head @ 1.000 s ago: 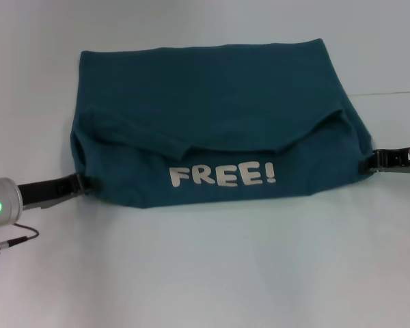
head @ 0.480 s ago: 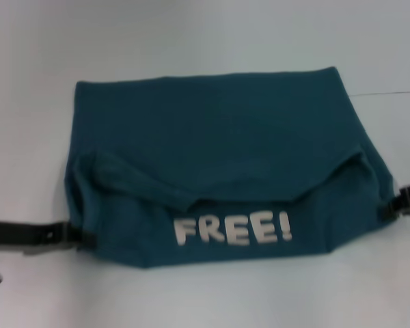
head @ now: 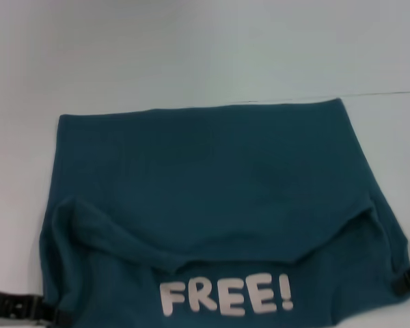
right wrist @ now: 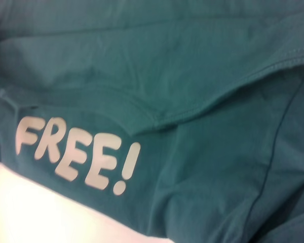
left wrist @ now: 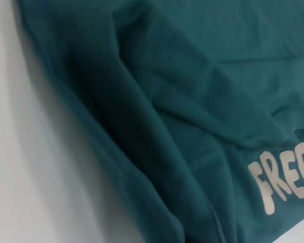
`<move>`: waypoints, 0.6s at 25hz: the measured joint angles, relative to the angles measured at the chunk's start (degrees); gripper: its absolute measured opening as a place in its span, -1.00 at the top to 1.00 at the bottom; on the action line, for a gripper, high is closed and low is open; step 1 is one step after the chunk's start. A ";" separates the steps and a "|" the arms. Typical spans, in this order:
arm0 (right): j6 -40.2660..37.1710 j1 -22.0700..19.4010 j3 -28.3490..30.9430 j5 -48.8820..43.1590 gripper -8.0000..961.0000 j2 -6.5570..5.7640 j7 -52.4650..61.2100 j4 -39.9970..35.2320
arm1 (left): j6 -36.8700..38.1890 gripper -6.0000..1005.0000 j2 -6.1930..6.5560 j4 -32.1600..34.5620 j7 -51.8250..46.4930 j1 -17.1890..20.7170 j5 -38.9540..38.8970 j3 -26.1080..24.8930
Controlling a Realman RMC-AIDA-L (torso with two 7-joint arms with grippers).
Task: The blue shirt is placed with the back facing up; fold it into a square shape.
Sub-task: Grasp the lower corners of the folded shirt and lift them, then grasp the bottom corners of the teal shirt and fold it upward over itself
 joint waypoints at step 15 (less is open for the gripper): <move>-2.40 2.02 10.40 1.56 0.86 -0.73 -6.43 0.47 | 4.33 0.91 3.19 -4.24 2.13 -4.93 0.20 -7.39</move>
